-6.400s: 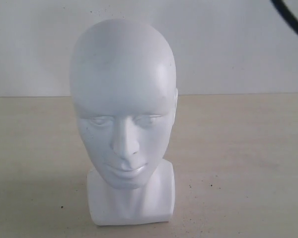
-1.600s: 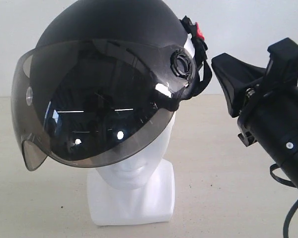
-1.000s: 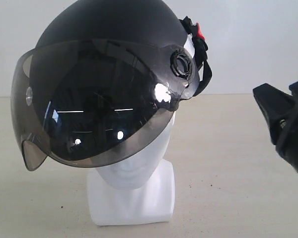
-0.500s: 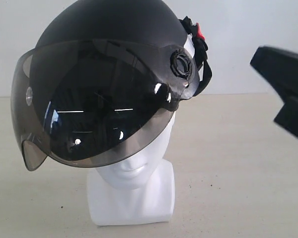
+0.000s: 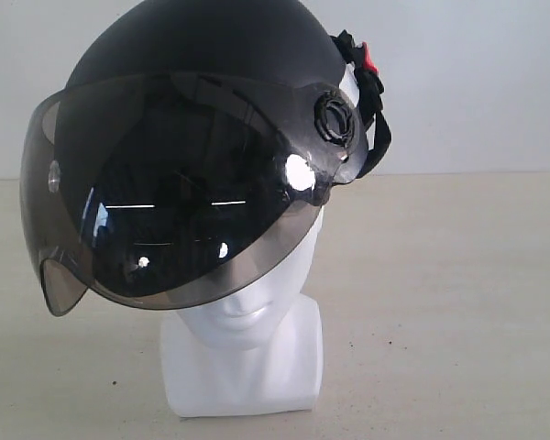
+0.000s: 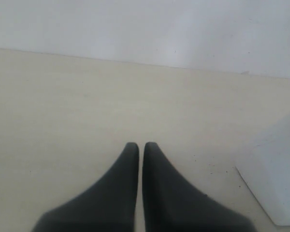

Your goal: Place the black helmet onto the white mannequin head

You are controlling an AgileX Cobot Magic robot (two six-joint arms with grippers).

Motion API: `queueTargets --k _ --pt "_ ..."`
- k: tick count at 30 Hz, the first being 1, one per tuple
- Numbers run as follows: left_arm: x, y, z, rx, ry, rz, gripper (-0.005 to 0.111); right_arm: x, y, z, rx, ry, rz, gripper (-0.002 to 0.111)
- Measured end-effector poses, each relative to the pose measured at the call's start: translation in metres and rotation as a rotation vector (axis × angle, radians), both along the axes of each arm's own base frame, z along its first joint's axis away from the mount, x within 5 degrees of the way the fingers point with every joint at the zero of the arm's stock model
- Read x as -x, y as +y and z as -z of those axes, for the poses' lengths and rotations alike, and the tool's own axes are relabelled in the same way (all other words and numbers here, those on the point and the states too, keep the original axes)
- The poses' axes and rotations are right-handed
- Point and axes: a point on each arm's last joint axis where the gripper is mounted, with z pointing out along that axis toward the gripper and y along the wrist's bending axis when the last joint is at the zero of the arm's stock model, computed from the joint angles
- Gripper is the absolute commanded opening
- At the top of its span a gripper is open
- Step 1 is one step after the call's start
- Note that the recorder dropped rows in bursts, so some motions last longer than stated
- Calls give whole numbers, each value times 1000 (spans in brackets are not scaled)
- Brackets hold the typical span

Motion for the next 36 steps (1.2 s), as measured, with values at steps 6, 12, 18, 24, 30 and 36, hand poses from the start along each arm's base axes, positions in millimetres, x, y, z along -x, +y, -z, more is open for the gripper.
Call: queueTargets --k 6,12,18,24,30,36 --pt "0 0 0 0 0 0 5 -30 -7 26 187 207 358 25" --pt "0 0 0 0 0 0 5 -39 3 34 160 290 402 58" --pt "0 0 0 0 0 0 5 -38 5 34 15 413 445 54" --pt "0 0 0 0 0 0 5 -37 12 33 -88 493 415 54" --pt "0 0 0 0 0 0 5 -50 39 46 -102 556 368 54" --pt "0 0 0 0 0 0 5 -65 59 58 -106 577 375 54"
